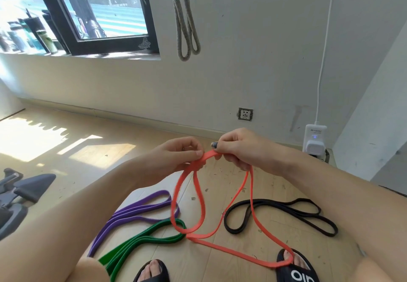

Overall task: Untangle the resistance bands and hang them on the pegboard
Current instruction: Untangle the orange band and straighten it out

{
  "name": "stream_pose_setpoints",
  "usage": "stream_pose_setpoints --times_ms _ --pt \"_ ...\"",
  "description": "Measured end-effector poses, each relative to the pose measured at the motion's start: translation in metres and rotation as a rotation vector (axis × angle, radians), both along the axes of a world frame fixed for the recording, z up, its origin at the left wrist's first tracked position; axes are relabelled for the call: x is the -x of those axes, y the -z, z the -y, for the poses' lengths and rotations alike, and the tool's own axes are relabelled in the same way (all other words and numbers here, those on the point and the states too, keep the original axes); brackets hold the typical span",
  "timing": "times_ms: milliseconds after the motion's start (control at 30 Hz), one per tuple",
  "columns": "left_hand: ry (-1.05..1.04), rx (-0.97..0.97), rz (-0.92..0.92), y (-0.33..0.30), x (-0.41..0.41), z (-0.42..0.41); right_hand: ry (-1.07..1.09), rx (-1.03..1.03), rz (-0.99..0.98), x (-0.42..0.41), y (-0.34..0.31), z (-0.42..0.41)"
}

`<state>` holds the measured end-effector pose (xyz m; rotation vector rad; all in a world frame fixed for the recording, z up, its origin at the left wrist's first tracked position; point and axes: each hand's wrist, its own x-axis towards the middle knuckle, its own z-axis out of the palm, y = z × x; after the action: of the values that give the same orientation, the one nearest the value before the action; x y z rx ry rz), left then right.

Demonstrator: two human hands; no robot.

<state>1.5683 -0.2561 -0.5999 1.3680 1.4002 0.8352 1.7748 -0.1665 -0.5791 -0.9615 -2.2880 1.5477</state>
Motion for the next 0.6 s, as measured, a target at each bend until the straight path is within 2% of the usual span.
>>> stream_pose_setpoints --times_ms 133,267,467,600 --pt "0.027 0.010 -0.007 0.001 0.002 0.004 0.058 -0.002 -0.065 -0.005 -0.002 -0.005" --pt "-0.015 -0.025 -0.038 -0.002 0.002 0.003 0.082 -0.007 -0.047 -0.007 0.000 -0.007" --pt "-0.040 -0.037 -0.051 -0.002 -0.004 0.002 -0.013 -0.032 0.090 -0.002 0.000 0.002" --pt "-0.024 -0.030 -0.012 -0.005 -0.009 0.001 -0.018 -0.027 0.026 0.003 0.001 0.003"
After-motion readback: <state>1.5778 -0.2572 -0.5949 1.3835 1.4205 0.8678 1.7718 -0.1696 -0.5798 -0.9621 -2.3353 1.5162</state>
